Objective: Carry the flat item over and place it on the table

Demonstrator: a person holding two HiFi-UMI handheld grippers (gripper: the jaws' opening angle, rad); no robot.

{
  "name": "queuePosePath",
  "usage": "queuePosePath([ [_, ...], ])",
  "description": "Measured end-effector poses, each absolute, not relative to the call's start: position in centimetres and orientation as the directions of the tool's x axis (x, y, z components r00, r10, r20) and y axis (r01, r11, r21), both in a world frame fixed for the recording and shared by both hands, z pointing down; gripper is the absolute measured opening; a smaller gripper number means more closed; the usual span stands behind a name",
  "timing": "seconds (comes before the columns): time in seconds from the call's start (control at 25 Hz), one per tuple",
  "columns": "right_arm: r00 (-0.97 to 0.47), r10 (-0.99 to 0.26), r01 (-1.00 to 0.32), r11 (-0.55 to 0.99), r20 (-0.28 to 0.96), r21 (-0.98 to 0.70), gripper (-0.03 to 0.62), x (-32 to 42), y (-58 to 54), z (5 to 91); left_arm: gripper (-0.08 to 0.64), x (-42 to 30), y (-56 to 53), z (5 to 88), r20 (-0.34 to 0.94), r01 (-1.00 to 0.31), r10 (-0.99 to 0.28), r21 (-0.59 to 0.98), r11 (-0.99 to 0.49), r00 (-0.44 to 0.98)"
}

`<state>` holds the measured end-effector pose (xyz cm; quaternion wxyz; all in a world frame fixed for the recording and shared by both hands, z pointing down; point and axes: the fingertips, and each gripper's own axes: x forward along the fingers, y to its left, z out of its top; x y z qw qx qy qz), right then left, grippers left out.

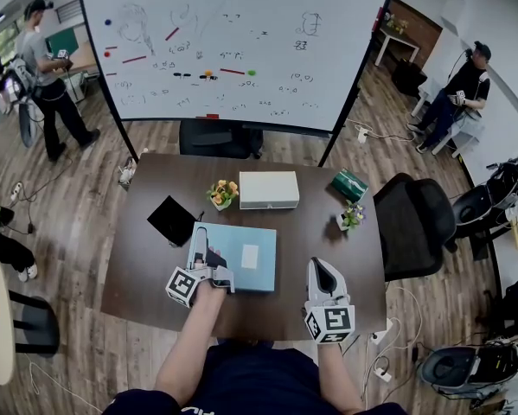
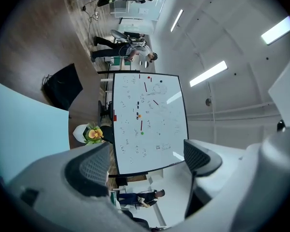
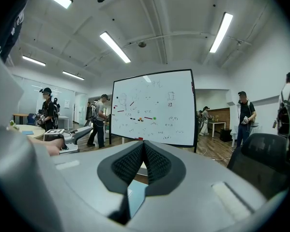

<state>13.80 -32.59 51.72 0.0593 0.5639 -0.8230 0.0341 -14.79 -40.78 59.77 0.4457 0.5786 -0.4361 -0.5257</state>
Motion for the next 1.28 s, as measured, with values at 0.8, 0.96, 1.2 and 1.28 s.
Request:
queuePosePath([
  [0.8,-0.359,-0.923,-0.932,0.363,0.139,0.003,0.011,13.4,-33.2,52.0,0.492,-7.8,-39.3,54.0,0.017,-0.916,-0.917,-0.02,-0.4,0.4],
  [0.96,-0.358,-0.923,-0.932,0.362,0.137,0.002,0.011,13.3,-33.5,52.0,0.492,-7.0,-38.8,52.6,-0.018,-0.9,-0.9,-0.053,-0.433,0.435],
  [1.2,-0.365,-0.921,-0.93,0.369,0.133,-0.001,0.011,13.0,-33.9,52.0,0.494,-6.5,-38.5,52.6,-0.002,-0.882,-0.884,-0.065,-0.466,0.467],
  [1.28,-0.364,-0.922,-0.93,0.367,0.132,-0.002,0.011,13.1,-34.1,52.0,0.484,-6.5,-38.4,52.7,0.001,-0.883,-0.885,-0.062,-0.465,0.466],
])
